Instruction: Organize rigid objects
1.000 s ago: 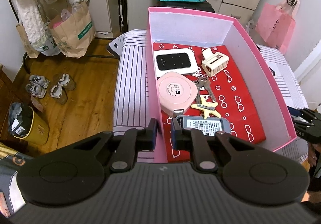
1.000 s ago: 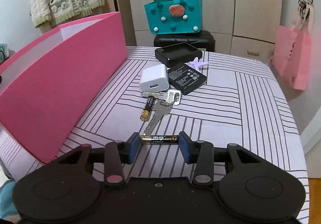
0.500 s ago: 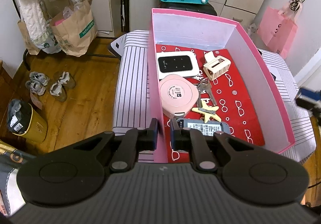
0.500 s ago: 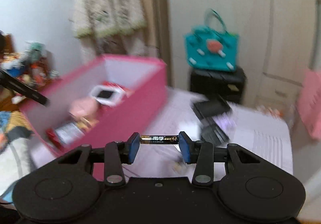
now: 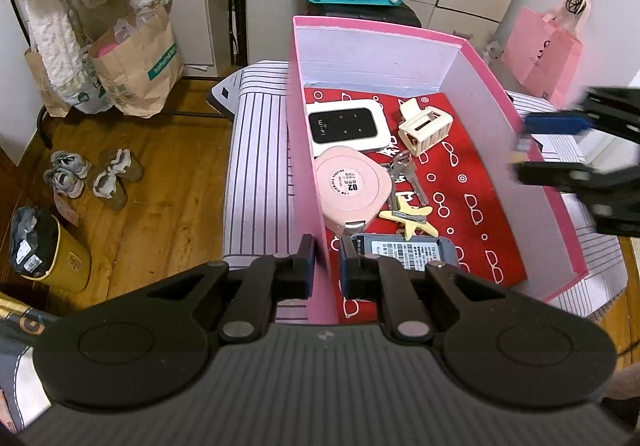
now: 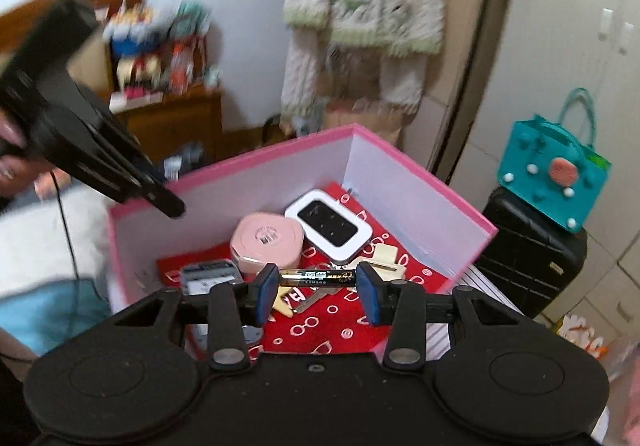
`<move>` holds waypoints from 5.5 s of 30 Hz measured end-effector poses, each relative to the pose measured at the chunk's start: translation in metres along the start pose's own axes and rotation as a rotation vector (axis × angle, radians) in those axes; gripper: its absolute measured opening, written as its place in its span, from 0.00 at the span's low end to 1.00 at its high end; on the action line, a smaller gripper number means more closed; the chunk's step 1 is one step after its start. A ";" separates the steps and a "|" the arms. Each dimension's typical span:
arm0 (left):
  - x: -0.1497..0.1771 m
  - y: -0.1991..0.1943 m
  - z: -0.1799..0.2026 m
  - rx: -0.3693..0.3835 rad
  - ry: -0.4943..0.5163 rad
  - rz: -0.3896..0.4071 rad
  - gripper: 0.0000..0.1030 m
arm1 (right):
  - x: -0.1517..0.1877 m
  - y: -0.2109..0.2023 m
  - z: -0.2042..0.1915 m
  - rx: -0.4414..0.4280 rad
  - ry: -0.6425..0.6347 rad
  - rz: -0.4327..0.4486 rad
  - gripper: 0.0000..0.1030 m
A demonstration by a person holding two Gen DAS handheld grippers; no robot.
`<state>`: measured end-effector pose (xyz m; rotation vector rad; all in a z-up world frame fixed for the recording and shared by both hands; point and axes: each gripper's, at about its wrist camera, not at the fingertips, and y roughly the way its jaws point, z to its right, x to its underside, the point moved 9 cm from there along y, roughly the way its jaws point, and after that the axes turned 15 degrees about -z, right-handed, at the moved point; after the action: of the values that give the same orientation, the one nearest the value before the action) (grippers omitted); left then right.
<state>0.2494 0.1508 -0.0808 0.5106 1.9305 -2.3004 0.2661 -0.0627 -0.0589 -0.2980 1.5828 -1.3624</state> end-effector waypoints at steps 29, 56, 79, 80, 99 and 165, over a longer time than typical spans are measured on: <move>0.000 0.006 -0.003 0.027 -0.034 -0.016 0.11 | -0.041 0.070 0.046 -0.091 0.077 -0.127 0.55; 0.001 0.005 0.003 -0.040 -0.060 0.000 0.11 | 0.169 -0.012 0.115 -0.082 0.790 0.116 0.56; 0.001 0.005 0.005 -0.062 -0.027 -0.018 0.12 | 0.167 0.049 0.090 0.104 0.563 0.008 0.11; 0.001 0.005 0.005 -0.061 -0.026 -0.019 0.12 | 0.167 0.049 0.089 0.109 0.553 -0.004 0.10; 0.001 0.003 0.009 -0.089 0.068 -0.049 0.12 | 0.084 -0.054 0.054 -0.085 0.393 0.119 0.10; 0.001 0.007 0.017 -0.144 0.119 -0.088 0.17 | 0.185 0.043 0.121 0.006 0.602 -0.131 0.49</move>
<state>0.2476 0.1330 -0.0852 0.5698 2.1961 -2.2056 0.2883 -0.2543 -0.1745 0.0236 2.0744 -1.6566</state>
